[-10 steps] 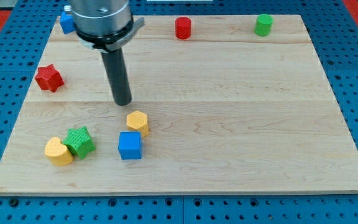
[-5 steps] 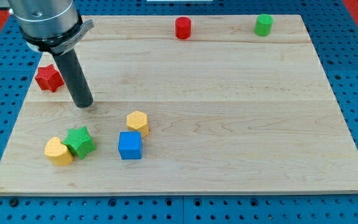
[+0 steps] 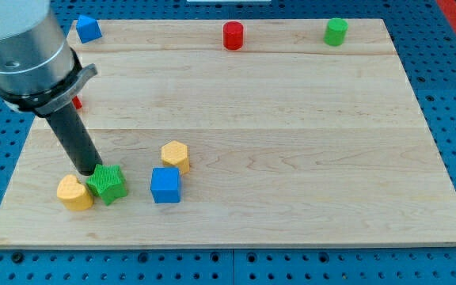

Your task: Move the green star towards the center of the board

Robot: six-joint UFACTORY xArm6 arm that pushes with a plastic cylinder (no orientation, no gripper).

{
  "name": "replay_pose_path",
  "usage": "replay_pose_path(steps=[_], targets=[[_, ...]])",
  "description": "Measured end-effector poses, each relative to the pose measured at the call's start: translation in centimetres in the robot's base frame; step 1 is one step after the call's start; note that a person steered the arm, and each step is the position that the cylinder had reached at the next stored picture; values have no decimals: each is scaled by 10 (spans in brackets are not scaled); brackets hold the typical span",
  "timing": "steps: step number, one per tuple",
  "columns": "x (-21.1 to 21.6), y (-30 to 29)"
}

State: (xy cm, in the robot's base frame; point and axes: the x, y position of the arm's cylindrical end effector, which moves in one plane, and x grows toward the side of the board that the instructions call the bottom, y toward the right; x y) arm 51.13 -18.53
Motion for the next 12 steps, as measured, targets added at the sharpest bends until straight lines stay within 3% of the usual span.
replay_pose_path(steps=[3,6,8,11,12], targets=[[43,-15],[39,60],[9,79],[-77,174],[-100,181]])
